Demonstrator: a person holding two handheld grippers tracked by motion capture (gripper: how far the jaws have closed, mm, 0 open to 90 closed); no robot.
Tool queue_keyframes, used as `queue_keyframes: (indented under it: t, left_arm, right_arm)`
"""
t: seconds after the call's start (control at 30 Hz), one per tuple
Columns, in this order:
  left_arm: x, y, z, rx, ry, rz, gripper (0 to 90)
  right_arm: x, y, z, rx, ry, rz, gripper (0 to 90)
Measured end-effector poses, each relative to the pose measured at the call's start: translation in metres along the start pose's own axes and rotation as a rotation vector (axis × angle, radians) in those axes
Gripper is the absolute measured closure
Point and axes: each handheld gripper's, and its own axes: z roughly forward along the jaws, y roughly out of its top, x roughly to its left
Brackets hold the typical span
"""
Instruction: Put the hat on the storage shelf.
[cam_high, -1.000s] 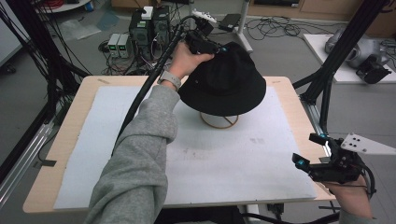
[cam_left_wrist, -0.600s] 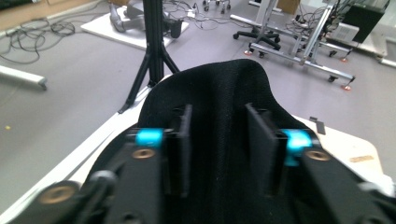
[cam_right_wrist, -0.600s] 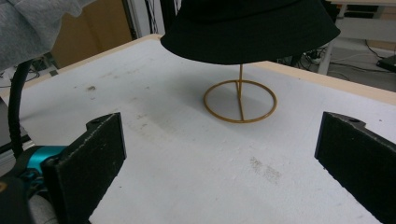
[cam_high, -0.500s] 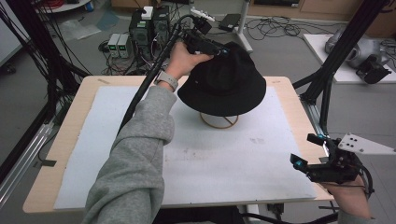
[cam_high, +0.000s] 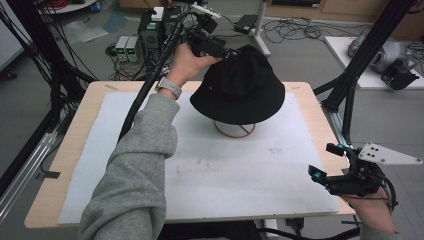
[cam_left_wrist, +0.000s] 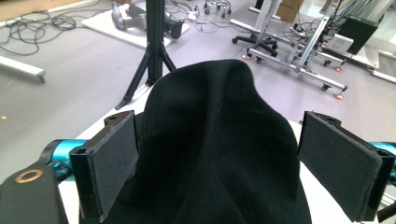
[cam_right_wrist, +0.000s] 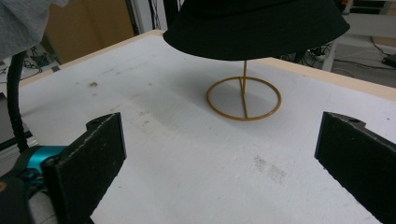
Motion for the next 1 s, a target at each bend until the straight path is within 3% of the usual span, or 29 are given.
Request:
queue_keyframes:
  t: [0.17,0.23,0.33,0.37,0.57,0.7,1.0]
  left_arm:
    - [-0.004,0.000,-0.017,-0.004,0.008,0.017,12.7]
    - [-0.007,-0.005,-0.031,-0.065,0.035,0.019,12.7]
    - [-0.004,-0.009,-0.040,-0.072,0.025,0.000,12.3]
    - [-0.003,-0.015,-0.048,-0.092,0.050,0.006,12.2]
    - [0.005,-0.035,-0.071,-0.102,0.061,-0.048,12.0]
    - [0.006,-0.053,-0.089,-0.110,0.077,-0.059,12.0]
    - [0.003,-0.073,-0.109,-0.108,0.106,-0.056,12.0]
  right_arm:
    - [0.002,0.001,0.003,0.003,0.007,-0.009,1.0]
    - [0.002,0.001,0.005,0.010,0.011,-0.005,1.0]
    - [0.003,0.001,0.009,0.011,0.018,-0.012,1.0]
    - [0.003,0.001,0.010,0.015,0.021,-0.011,1.0]
    - [0.004,0.002,0.018,0.027,0.036,-0.014,1.0]
    - [0.003,0.002,0.024,0.036,0.040,-0.017,1.0]
    - [0.002,0.003,0.032,0.043,0.049,-0.017,1.0]
